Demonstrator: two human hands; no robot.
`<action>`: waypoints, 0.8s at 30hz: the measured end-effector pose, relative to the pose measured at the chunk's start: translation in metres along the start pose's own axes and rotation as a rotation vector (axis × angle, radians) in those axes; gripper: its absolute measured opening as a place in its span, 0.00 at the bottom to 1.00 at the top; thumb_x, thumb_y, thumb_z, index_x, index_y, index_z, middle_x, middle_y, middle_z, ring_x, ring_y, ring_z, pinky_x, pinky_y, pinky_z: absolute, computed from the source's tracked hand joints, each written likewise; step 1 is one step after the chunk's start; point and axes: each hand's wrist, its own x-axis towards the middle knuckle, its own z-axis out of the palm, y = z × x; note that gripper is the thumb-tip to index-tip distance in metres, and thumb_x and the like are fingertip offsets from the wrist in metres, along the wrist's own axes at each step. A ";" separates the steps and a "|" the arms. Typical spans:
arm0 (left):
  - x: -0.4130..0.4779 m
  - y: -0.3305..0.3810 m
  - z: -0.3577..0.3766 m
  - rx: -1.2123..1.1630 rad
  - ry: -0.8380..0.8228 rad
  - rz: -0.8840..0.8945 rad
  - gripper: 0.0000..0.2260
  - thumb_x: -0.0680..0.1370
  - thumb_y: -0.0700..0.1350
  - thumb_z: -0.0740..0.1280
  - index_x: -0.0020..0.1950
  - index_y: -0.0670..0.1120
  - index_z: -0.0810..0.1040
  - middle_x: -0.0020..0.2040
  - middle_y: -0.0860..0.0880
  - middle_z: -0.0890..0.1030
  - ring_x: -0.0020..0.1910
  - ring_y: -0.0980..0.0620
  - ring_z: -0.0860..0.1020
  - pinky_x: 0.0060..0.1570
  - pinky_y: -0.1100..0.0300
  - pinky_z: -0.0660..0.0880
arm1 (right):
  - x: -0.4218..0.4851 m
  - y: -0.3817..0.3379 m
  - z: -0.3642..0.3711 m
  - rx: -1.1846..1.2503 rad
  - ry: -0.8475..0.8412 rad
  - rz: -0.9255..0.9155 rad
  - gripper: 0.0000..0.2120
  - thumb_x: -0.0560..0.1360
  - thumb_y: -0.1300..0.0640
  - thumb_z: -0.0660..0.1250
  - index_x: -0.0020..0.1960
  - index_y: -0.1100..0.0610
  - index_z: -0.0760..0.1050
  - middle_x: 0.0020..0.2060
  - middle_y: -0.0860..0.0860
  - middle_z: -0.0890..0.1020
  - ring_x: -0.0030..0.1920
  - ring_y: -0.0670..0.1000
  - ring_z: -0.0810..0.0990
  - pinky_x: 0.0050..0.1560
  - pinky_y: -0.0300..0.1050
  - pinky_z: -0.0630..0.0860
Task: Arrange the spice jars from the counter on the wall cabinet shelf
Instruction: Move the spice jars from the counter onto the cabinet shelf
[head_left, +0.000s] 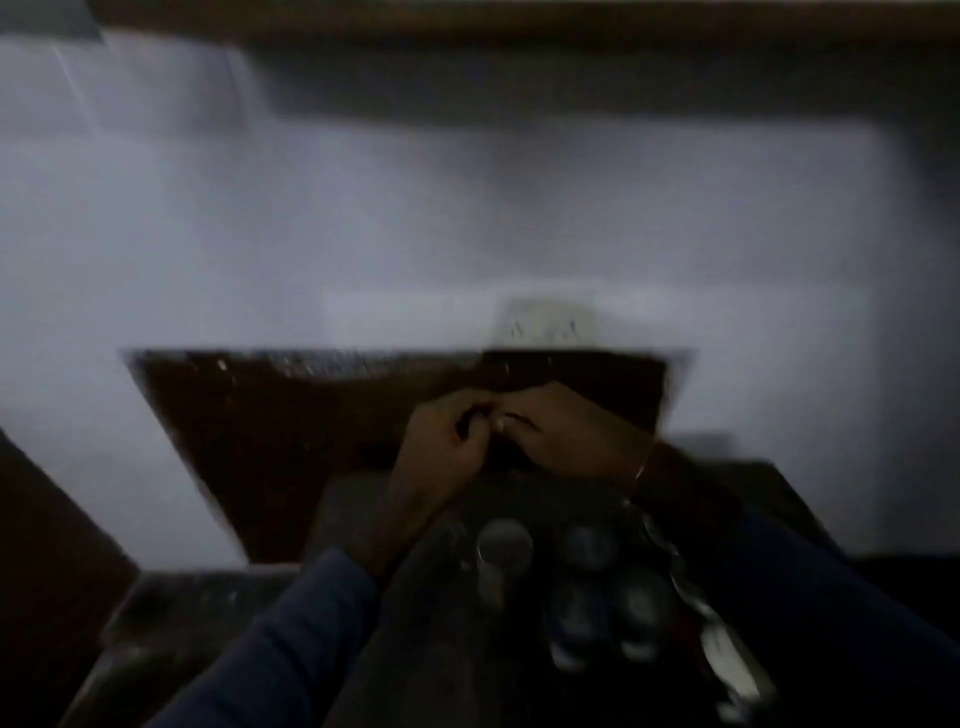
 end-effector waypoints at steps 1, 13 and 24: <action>-0.036 -0.015 0.027 -0.009 -0.071 -0.116 0.20 0.69 0.50 0.59 0.52 0.42 0.83 0.47 0.48 0.84 0.44 0.61 0.79 0.47 0.71 0.73 | -0.025 0.015 0.032 0.034 -0.070 0.065 0.18 0.78 0.53 0.55 0.52 0.62 0.80 0.50 0.58 0.84 0.51 0.59 0.81 0.52 0.51 0.74; -0.221 -0.023 0.146 -0.062 -0.282 -0.607 0.12 0.75 0.40 0.65 0.56 0.47 0.81 0.49 0.54 0.83 0.46 0.59 0.81 0.47 0.70 0.74 | -0.210 0.097 0.167 0.199 0.054 0.763 0.24 0.69 0.58 0.75 0.64 0.60 0.75 0.63 0.58 0.75 0.67 0.56 0.70 0.68 0.46 0.65; -0.203 -0.020 0.171 0.330 -0.406 -0.531 0.21 0.74 0.46 0.68 0.66 0.45 0.72 0.67 0.46 0.65 0.66 0.49 0.67 0.61 0.64 0.67 | -0.223 0.121 0.186 0.079 -0.004 0.679 0.11 0.73 0.64 0.69 0.55 0.62 0.78 0.69 0.60 0.68 0.74 0.60 0.61 0.72 0.52 0.63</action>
